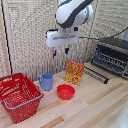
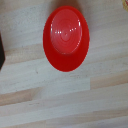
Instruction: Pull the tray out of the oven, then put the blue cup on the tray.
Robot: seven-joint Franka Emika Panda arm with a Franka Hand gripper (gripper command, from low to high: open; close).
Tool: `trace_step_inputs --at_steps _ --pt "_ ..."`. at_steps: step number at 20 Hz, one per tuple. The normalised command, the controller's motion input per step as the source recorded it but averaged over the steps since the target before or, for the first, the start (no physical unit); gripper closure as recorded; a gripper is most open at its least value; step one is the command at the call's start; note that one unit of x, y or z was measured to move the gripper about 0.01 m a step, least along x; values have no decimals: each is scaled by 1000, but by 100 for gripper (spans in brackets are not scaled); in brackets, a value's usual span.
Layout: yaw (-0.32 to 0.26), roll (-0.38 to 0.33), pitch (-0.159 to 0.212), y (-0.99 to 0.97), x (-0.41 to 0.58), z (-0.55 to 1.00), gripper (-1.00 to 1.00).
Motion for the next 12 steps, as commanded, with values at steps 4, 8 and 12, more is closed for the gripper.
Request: trace_step_inputs --at_steps 4,8,12 --pt "108 -178 -6 -324 -74 9 -100" --pt "103 -266 -25 -473 -130 91 -100" --pt "99 -267 -23 -486 -139 97 -100"
